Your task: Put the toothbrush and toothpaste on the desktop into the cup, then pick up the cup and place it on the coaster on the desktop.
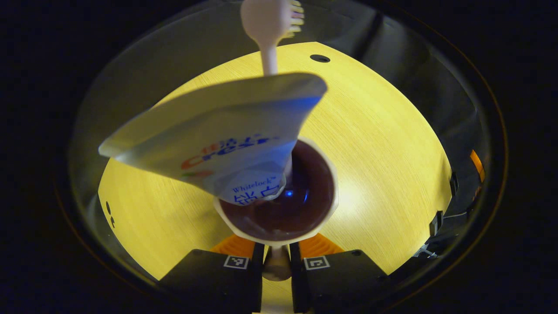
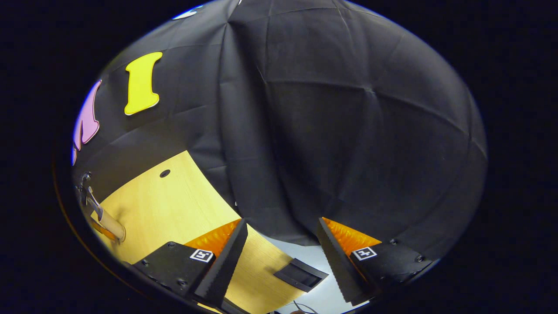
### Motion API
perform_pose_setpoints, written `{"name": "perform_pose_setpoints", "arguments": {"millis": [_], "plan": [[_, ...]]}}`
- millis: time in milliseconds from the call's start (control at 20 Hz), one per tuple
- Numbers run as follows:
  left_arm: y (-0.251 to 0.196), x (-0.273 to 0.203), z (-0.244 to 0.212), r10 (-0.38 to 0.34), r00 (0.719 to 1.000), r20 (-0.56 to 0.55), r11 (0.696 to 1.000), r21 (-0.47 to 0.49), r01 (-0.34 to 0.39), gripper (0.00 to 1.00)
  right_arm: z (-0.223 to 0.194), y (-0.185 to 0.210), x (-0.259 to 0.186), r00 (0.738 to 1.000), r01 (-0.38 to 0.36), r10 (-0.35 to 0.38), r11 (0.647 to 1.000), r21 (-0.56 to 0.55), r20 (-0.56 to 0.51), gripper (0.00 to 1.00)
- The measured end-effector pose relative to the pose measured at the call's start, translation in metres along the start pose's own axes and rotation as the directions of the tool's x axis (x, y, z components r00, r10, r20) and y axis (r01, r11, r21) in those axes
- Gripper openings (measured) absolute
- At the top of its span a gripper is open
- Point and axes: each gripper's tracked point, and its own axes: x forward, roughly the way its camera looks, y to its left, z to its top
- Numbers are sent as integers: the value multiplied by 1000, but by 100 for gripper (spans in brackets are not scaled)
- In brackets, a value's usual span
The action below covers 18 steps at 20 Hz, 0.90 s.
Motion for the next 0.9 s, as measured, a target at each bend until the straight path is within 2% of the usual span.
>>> {"name": "perform_pose_setpoints", "arguments": {"millis": [100,300,350,500,650,800,900], "plan": [[3,-3,0,13,1000,10,1000,-9,-13,32,1,2,0,1000,-12,12,1000,-5,-1,99],[4,-19,-4,1,998,57,999,-44,2,92,7,6,-3,999,-38,38,999,-19,12,99],[4,-27,-3,1,997,81,998,-59,4,99,9,7,-5,999,-47,47,999,-20,15,99],[13,-59,-4,23,983,184,995,-99,-5,98,15,16,-8,996,-84,85,996,-33,23,98],[17,-103,-11,54,948,315,987,-161,-3,98,19,29,-10,990,-130,132,990,-60,41,99],[19,-155,-34,99,889,447,969,-246,15,98,25,45,-18,980,-187,192,979,-85,54,99],[18,-185,-53,133,836,532,955,-295,36,98,28,49,-23,969,-229,237,966,-124,62,99]]}}
